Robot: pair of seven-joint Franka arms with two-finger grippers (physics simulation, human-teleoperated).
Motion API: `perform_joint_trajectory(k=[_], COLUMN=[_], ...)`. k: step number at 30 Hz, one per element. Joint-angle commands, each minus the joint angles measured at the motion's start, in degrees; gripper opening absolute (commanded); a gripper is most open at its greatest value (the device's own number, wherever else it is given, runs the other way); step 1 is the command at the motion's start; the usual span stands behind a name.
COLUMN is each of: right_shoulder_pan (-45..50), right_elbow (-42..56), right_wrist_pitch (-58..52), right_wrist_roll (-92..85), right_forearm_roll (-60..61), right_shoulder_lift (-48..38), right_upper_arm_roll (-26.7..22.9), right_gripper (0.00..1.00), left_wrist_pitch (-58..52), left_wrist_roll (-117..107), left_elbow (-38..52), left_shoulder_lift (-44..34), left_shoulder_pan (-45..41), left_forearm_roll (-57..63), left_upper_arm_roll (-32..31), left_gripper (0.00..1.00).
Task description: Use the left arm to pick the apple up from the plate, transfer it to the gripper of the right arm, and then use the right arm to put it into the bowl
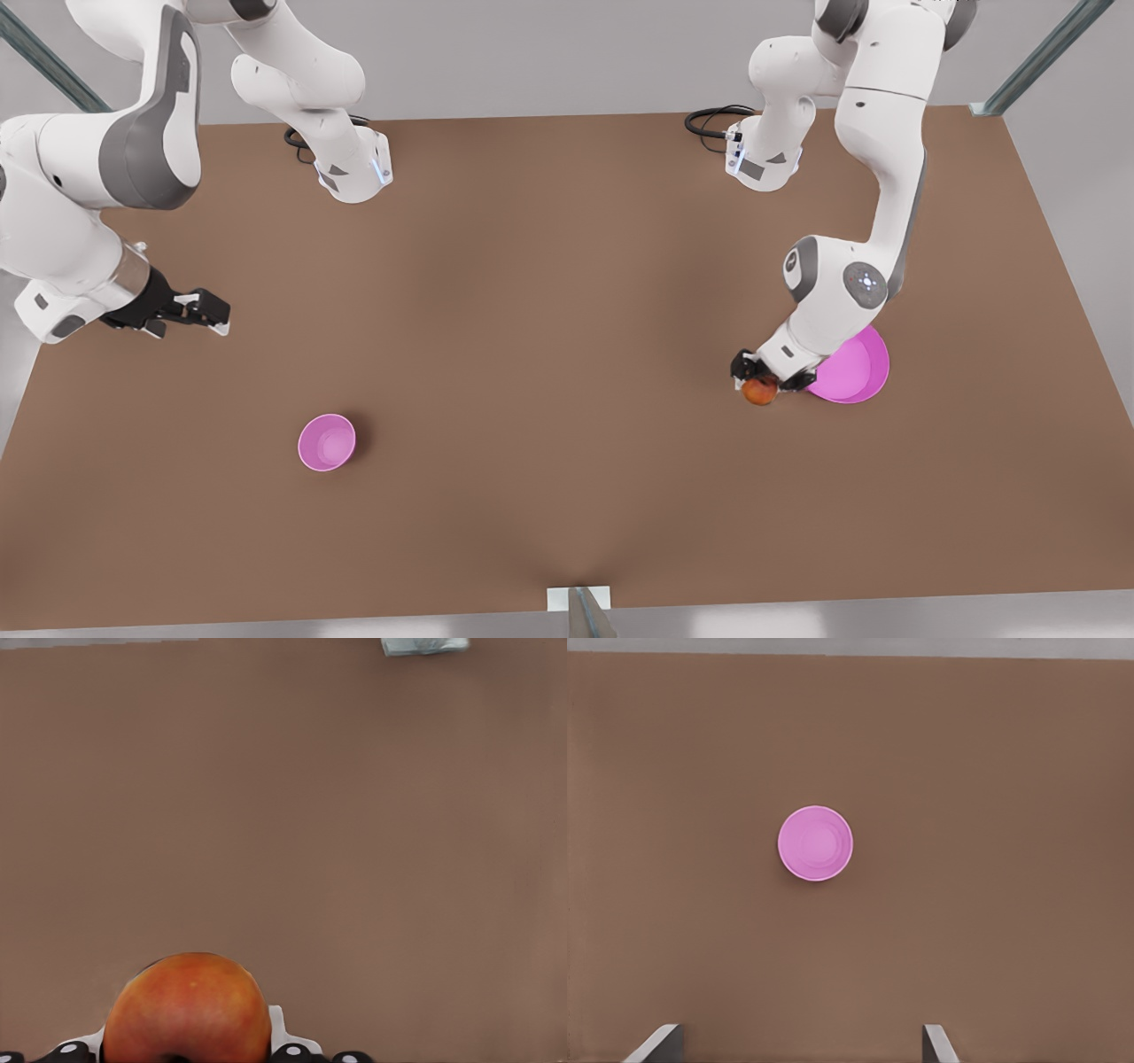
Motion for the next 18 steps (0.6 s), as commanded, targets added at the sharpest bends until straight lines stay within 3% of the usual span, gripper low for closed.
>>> perform_joint_trajectory(k=[1,4,10,12,14,17,18], right_shoulder_pan=[-0.2,-0.3,2.2,2.1,2.3,1.9,2.2], right_elbow=[0.1,11.4,9.8,5.3,-3.2,-3.0,-2.1], right_wrist_pitch=[1.0,1.1,20.4,22.7,23.0,22.5,22.9], right_wrist_roll=[4.1,10.9,6.9,-0.6,-20.7,-47.1,-48.3], right_forearm_roll=[6.5,16.8,46.4,61.1,77.0,89.2,89.7], right_shoulder_lift=[0.7,10.7,20.2,21.0,21.9,29.5,29.9], right_upper_arm_roll=[0.0,-0.2,1.6,4.2,4.2,5.9,6.1], right_gripper=[1.0,1.0,1.0,1.0,1.0,1.0,1.0], left_wrist_pitch=[-3.7,-11.7,-16.7,-16.7,-16.3,-16.1,-15.8], left_wrist_roll=[31.7,50.1,84.2,86.6,90.8,94.9,98.5], left_elbow=[2.3,6.4,16.5,23.2,30.9,39.7,43.5], left_shoulder_lift=[0.2,0.9,11.1,17.5,24.0,30.8,35.0], left_shoulder_pan=[0.2,0.1,0.0,-0.1,-1.5,-3.6,-4.9], left_forearm_roll=[-13.6,-26.9,-46.6,-47.0,-47.5,-47.6,-48.5], left_upper_arm_roll=[-2.6,-4.1,-8.2,-11.7,-15.3,-15.5,-17.0], left_gripper=[0.68,0.67,0.64,0.64,0.64,0.64,0.64])
